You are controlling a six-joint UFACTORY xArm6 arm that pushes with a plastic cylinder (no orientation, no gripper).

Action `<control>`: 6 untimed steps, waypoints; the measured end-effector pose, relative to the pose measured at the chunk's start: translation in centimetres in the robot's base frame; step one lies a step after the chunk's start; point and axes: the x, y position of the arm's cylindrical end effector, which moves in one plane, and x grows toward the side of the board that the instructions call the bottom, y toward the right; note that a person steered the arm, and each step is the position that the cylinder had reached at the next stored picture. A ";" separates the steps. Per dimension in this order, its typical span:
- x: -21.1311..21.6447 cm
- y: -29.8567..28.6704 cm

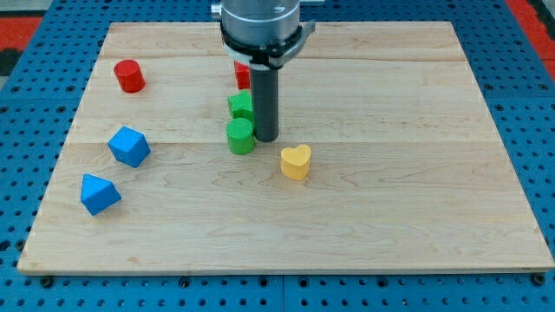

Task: Move the red star diagonally top left to the green star

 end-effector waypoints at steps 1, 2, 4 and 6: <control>-4.9 2.5; -6.3 2.2; -11.4 3.7; -12.1 -15.5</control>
